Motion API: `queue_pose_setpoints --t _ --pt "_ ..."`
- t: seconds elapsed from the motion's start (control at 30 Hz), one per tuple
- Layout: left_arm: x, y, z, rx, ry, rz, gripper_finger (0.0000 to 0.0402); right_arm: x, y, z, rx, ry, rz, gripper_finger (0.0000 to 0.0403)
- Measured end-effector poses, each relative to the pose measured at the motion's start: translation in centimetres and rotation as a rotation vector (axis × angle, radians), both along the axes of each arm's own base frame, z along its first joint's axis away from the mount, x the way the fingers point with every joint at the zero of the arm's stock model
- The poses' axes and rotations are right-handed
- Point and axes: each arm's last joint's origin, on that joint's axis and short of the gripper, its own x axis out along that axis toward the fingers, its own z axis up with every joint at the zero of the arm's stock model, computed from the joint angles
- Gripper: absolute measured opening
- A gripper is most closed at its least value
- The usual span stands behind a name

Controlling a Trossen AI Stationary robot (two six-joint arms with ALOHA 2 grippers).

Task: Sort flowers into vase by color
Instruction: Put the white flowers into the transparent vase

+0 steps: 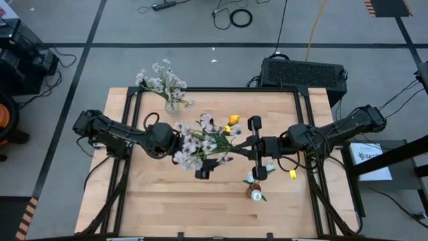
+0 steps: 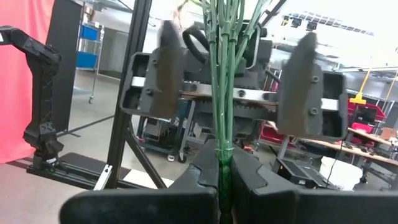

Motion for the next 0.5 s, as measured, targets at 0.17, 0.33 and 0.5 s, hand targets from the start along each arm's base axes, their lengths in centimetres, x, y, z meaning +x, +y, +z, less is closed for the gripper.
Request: queue_pose_setpoints --t 0.17,0.33,0.5 --pt "0.1 0.41 0.01 0.0 -0.001 0.008 0.0292 0.04 -0.12 0.0 0.0 0.0 -0.004 0.0" --pt "0.33 0.41 -0.22 0.023 0.002 0.013 0.0269 0.07 -0.24 0.0 0.001 0.001 -0.008 0.0" --pt "0.32 0.4 -0.21 0.035 -0.001 0.001 0.0235 0.07 -0.24 0.0 0.001 0.001 -0.008 0.0"
